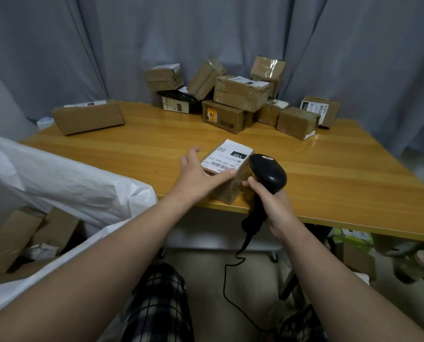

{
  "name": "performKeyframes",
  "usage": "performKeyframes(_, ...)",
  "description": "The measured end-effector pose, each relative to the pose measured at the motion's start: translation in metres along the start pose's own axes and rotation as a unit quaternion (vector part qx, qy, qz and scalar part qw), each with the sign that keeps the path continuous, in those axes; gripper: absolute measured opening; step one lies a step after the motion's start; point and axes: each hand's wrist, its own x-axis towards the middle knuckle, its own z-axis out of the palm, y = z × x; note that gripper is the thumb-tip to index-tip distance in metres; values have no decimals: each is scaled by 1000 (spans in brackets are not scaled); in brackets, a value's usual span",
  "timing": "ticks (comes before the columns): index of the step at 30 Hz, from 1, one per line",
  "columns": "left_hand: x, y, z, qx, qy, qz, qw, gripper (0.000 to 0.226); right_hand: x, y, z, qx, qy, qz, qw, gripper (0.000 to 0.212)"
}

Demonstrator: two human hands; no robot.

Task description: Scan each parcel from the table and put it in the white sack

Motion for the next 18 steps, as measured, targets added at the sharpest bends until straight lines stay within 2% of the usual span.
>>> performKeyframes(3,-7,-4,15,52,30,4,998,112,-4,0,3,-17,-6,-1,1000,17)
performKeyframes(8,2,-9,-4,64,32,39,997,106,-5,-7,-3,17,22,-12,1000,20)
performKeyframes(11,11,6,-38,101,-29,94,990,111,-6,-14,-9,44,39,-25,998,21)
performKeyframes(14,19,28,-68,168,-146,157,962,108,-9,-20,-4,79,12,-16,997,20)
performKeyframes(16,22,37,-77,189,-211,161,945,105,-12,-19,4,102,-31,-7,994,22)
performKeyframes(18,23,41,-77,163,-237,145,947,100,-17,-16,11,105,-51,11,993,20)
